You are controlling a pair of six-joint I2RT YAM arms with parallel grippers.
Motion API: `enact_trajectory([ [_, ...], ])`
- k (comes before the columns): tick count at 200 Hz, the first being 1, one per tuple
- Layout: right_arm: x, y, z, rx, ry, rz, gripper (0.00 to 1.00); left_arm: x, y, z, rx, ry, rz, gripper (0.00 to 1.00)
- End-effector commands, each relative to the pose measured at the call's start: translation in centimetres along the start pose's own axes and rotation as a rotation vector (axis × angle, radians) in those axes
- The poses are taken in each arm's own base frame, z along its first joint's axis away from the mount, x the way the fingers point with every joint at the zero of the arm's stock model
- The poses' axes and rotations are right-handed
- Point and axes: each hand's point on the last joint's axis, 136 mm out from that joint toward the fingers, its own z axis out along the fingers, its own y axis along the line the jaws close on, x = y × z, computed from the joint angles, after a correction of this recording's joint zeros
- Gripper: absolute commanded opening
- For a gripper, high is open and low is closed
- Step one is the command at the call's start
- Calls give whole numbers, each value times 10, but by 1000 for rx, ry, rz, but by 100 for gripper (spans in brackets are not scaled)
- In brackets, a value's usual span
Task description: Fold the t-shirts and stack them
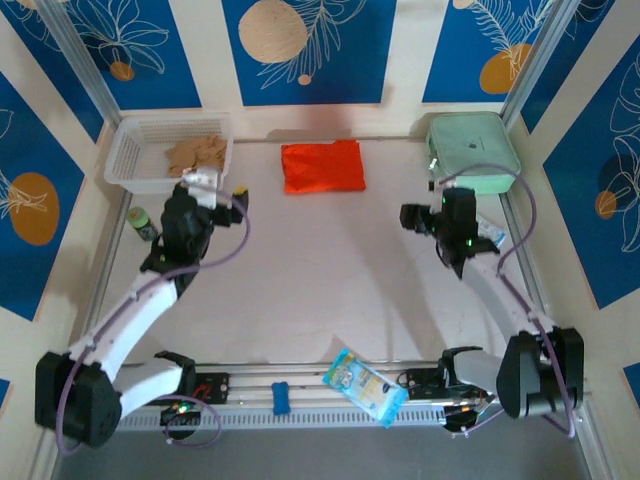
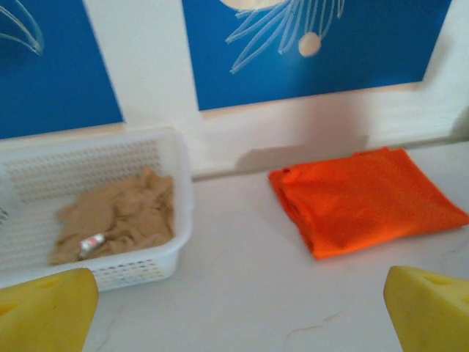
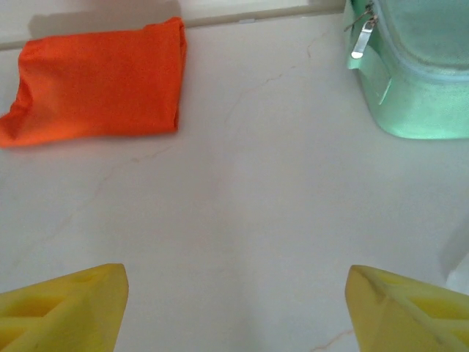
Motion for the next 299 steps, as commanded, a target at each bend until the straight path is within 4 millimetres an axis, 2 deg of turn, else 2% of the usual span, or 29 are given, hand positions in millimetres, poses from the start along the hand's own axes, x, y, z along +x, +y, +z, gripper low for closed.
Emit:
enact_trajectory([
  [1, 4, 7, 2, -53, -183, -152, 79, 28, 20, -16, -108, -126, 95, 99],
  [19, 29, 1, 9, -44, -177, -165, 79, 75, 38, -23, -204, -68, 85, 99],
  [29, 39, -1, 15, -54, -160, -146, 79, 101, 43, -20, -232, -2, 104, 99],
  [39, 46, -2, 21, -68, -162, -133, 79, 118, 44, -16, -237, 21, 116, 99],
  [59, 44, 4, 25, -91, -216, -181, 79, 139, 43, -4, -231, 2, 104, 99],
  [64, 42, 6, 25, -99, -244, -194, 79, 134, 45, -3, -245, -30, 110, 99],
  [77, 36, 6, 24, -108, -315, -193, 79, 140, 42, 3, -227, -46, 117, 99],
  [98, 43, 2, 32, -136, -332, -169, 79, 162, 42, 15, -201, -17, 103, 99],
  [115, 53, 1, 44, -145, -318, -171, 79, 162, 40, 23, -163, 12, 98, 99],
  [127, 50, 0, 51, -138, -303, -159, 79, 165, 35, 31, -100, 49, 99, 99],
  [144, 46, -13, 66, -143, -197, -74, 79, 172, 35, 45, -27, 133, 55, 99],
  [148, 45, -19, 66, -150, -188, -37, 81, 172, 37, 47, -12, 143, 35, 99],
  [152, 45, -26, 65, -151, -179, -5, 96, 173, 39, 48, 0, 153, 11, 99],
  [154, 45, -28, 64, -147, -179, 3, 100, 174, 40, 49, 4, 159, -1, 99],
  [165, 44, -28, 68, -115, -184, -10, 99, 175, 46, 51, 18, 171, -44, 99],
  [299, 44, -27, 68, -98, -182, -23, 99, 175, 47, 51, 15, 171, -42, 99],
])
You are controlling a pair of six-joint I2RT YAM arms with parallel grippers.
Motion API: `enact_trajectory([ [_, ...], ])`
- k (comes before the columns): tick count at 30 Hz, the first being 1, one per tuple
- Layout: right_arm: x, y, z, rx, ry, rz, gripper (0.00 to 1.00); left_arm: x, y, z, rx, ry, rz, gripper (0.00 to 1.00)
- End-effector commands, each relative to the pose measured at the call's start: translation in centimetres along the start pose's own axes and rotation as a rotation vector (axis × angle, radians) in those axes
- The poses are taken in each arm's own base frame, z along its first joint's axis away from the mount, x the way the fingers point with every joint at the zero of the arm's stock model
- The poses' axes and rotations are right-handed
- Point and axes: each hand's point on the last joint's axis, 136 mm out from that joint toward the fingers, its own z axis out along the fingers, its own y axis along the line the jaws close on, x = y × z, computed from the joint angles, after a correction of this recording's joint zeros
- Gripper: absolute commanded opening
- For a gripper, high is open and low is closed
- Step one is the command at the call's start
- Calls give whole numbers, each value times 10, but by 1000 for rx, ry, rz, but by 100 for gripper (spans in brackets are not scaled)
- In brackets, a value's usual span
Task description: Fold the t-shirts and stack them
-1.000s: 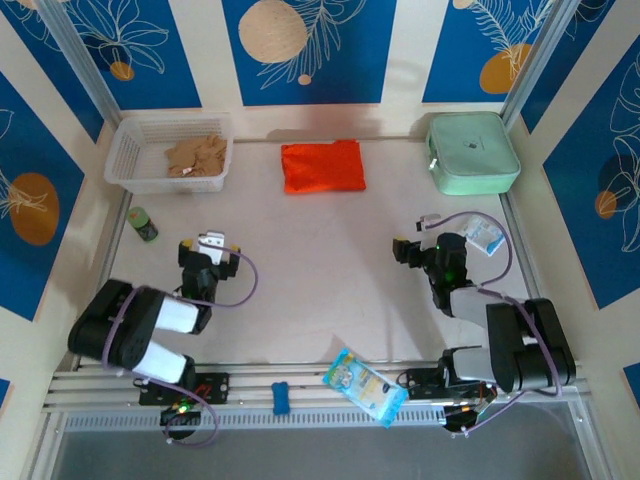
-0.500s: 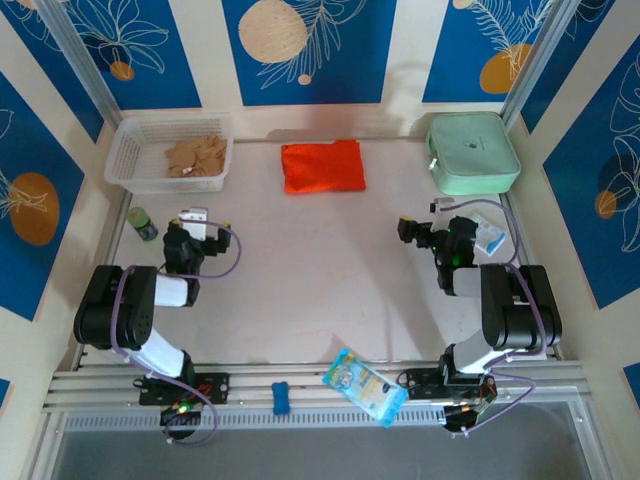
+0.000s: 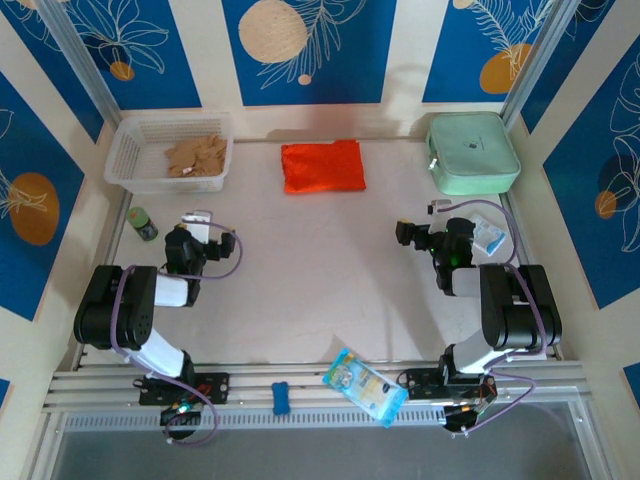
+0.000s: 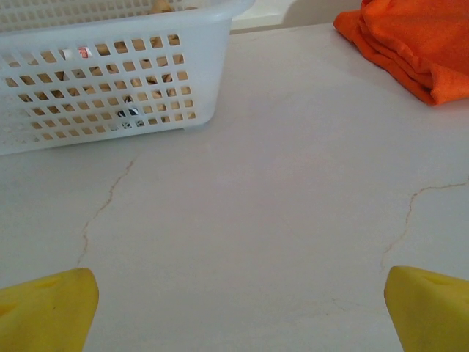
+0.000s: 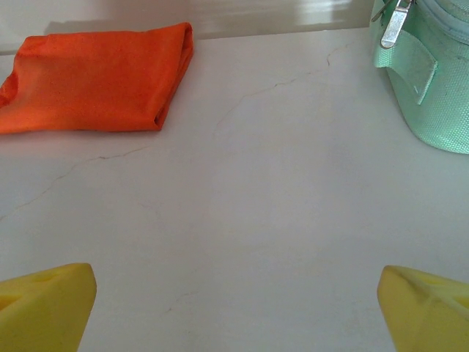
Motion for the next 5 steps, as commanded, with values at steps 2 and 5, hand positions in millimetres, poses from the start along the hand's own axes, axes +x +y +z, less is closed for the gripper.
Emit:
enact_trajectory([
  [2, 0, 2, 0, 0, -1, 8, 99, -6, -2, 0, 18, -13, -15, 99],
  [5, 1, 2, 0, -1, 2, 8, 99, -6, -2, -1, 18, -14, -13, 99],
])
